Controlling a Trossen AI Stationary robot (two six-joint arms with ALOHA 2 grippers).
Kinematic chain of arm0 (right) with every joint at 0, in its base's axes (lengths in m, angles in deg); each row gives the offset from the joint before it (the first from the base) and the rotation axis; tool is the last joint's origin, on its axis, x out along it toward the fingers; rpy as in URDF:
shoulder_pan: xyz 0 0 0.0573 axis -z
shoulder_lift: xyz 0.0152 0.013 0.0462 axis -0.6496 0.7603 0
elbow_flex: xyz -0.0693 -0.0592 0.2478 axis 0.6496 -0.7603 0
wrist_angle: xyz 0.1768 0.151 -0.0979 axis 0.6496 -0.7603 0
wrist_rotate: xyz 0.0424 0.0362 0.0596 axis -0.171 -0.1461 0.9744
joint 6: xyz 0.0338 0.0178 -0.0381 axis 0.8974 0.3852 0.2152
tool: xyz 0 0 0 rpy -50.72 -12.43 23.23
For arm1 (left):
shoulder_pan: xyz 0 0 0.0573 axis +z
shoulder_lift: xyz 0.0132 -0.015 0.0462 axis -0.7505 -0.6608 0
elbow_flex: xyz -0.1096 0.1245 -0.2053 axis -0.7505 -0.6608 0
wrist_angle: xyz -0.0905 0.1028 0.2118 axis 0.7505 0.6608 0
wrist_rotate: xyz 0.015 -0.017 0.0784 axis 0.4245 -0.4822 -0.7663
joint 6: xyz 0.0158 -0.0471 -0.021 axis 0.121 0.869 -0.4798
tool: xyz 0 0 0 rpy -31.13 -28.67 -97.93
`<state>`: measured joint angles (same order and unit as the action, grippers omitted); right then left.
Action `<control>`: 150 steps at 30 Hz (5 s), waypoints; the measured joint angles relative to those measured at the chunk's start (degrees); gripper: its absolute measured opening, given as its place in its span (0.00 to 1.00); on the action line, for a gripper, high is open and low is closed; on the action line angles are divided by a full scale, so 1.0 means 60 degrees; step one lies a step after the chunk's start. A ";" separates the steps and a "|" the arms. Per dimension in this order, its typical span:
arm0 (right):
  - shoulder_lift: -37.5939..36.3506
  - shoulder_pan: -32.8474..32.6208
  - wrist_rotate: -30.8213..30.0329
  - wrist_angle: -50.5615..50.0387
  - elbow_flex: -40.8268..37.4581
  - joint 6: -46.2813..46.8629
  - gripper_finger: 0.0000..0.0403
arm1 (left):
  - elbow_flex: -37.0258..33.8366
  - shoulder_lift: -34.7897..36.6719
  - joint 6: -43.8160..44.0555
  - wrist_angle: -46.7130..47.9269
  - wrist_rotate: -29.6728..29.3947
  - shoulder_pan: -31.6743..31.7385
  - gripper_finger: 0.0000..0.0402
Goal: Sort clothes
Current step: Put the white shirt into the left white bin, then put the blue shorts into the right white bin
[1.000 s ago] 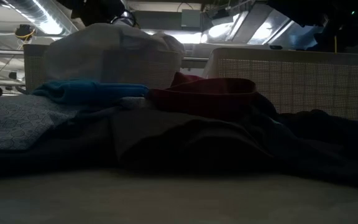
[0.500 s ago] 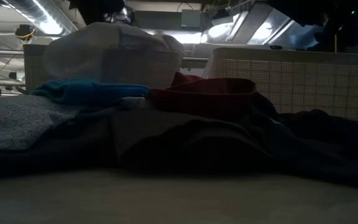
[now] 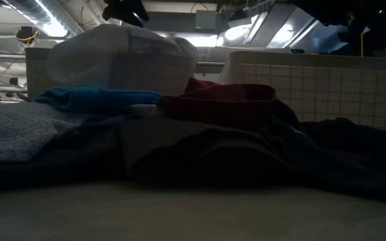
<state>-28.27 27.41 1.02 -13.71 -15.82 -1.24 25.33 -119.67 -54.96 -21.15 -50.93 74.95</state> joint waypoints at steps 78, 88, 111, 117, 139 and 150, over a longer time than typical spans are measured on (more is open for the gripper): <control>-0.0002 0.0000 0.0000 -0.0237 0.0000 0.0007 0.02 | -0.4402 -0.0730 -0.3658 -0.5607 -0.4832 0.1835 0.02; 0.0000 0.0000 0.0000 -0.0229 0.0000 0.0004 0.02 | -0.5964 -0.1430 -0.1991 -0.5689 -0.3353 0.1831 0.02; -0.0002 0.0000 0.0002 -0.0217 0.0000 0.0069 0.02 | -0.6296 -0.2118 -0.1147 -0.4892 -0.3264 0.1741 0.34; 0.0000 0.0000 0.0001 -0.0243 0.0000 0.0069 0.02 | -0.5019 -0.1045 -0.1133 -0.3530 -0.3205 0.1311 0.39; 0.0000 0.0000 0.0000 -0.0102 0.0000 0.0576 0.02 | -0.3496 0.2110 0.0448 -0.0954 -0.2775 -0.2669 0.38; -0.0004 0.0000 0.0004 -0.0038 0.0000 0.0801 0.02 | -0.3377 0.1775 0.1544 -0.0183 -0.1204 -0.2039 0.38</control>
<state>-28.29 27.41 1.05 -13.93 -15.82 3.57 5.07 -109.02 -45.69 -22.25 -58.16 62.72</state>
